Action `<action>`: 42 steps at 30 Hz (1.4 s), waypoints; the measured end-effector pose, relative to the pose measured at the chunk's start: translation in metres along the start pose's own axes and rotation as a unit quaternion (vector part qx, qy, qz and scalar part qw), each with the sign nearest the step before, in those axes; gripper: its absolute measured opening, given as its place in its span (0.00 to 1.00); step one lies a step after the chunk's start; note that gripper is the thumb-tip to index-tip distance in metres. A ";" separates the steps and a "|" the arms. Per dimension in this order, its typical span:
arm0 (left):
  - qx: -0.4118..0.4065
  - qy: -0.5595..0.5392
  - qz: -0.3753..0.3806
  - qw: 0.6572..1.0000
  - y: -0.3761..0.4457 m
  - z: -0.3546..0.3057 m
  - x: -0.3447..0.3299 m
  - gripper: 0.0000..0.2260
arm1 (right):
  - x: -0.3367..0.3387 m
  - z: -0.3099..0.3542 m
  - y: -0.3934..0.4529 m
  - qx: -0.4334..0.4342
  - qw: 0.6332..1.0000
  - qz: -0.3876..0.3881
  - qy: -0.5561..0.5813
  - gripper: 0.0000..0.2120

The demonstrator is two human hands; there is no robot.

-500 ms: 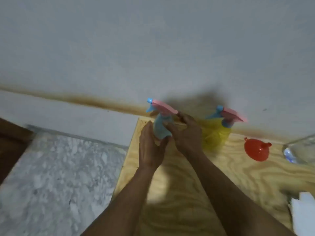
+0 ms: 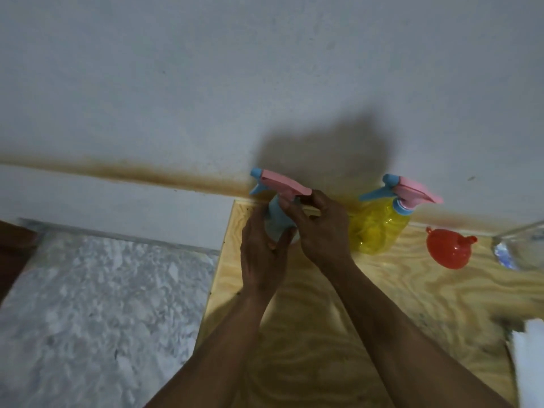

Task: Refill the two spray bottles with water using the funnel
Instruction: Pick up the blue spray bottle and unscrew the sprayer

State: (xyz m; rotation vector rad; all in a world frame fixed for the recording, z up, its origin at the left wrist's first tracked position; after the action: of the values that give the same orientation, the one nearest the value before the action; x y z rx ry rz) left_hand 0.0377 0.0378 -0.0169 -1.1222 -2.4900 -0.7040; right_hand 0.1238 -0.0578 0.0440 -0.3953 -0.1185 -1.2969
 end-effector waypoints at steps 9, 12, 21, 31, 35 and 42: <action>-0.025 -0.030 -0.032 0.999 -0.033 -0.038 0.020 0.27 | 0.013 0.011 -0.030 0.046 0.998 0.014 -0.047 0.11; -0.055 -0.045 -0.039 0.997 -0.049 -0.068 0.032 0.27 | 0.033 0.024 -0.050 0.026 0.999 0.018 -0.018 0.14; -0.108 -0.075 -0.058 0.990 -0.102 -0.194 0.072 0.31 | 0.125 0.105 -0.148 0.038 0.990 0.051 0.123 0.10; -0.164 -0.113 -0.133 0.971 -0.142 -0.302 0.124 0.27 | 0.187 0.174 -0.235 0.079 0.980 0.068 0.171 0.12; -0.170 -0.128 -0.140 0.967 -0.140 -0.320 0.139 0.27 | 0.191 0.195 -0.245 0.094 0.974 0.075 0.190 0.11; -0.150 -0.205 -0.134 0.958 -0.116 -0.322 0.167 0.26 | 0.173 0.228 -0.245 0.126 0.978 0.086 0.144 0.11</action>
State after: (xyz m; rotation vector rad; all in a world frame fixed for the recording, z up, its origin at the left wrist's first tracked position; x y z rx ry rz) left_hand -0.1299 -0.1062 0.2934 -1.1350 -3.0025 -1.0472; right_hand -0.0315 -0.1888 0.3618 0.0018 -0.0040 -1.1384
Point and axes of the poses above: each hand's wrist, its own y-axis towards the middle knuckle, its own x-axis out of the back of the hand, z = x × y, the point moved 4 cm from there along y, towards the middle knuckle, and after that the axes turned 14 degrees about -x, right-handed, at the moved point
